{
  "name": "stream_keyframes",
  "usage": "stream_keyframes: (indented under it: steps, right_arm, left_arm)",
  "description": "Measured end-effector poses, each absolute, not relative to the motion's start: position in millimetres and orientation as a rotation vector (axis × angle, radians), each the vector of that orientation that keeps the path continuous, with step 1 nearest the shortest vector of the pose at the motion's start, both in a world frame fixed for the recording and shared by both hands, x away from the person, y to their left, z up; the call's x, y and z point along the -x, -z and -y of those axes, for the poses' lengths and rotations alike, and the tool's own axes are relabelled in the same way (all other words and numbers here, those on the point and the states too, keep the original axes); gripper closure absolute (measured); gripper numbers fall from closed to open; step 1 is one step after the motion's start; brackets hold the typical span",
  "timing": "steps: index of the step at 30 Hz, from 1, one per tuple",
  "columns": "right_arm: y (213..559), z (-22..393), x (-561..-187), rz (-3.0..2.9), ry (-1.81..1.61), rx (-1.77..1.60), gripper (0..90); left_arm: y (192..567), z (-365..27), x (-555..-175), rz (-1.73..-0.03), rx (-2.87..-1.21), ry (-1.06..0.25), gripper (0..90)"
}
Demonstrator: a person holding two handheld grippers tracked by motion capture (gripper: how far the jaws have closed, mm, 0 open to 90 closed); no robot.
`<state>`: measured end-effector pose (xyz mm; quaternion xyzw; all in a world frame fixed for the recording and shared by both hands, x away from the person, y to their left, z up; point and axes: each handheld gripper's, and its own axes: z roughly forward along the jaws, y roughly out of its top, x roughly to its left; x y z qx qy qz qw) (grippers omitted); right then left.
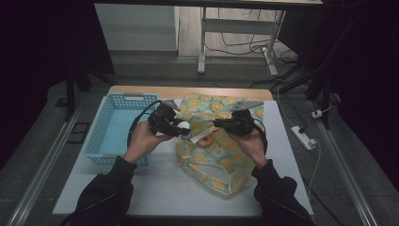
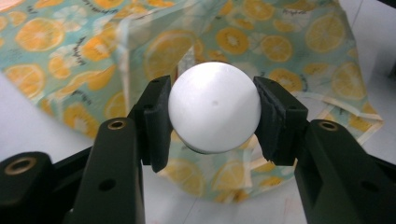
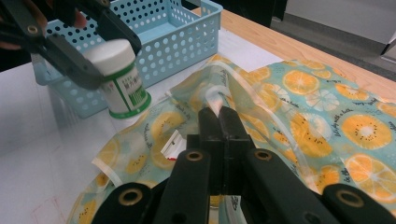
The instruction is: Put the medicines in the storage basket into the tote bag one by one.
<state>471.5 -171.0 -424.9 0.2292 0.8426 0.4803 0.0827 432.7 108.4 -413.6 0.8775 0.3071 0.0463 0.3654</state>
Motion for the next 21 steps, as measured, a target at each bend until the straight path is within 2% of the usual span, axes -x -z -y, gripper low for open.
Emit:
stream_keyframes:
  steps: [12, 21]
  right_arm:
    - [422, 172, -471, -2.5, -1.448, -0.678, 90.0]
    - [420, 173, -470, -2.492, -1.456, -0.68, 90.0]
  left_arm:
    - [421, -71, -443, -0.725, -2.283, -0.086, 50.7]
    - [428, -50, -457, -0.744, -2.286, -0.082, 50.6]
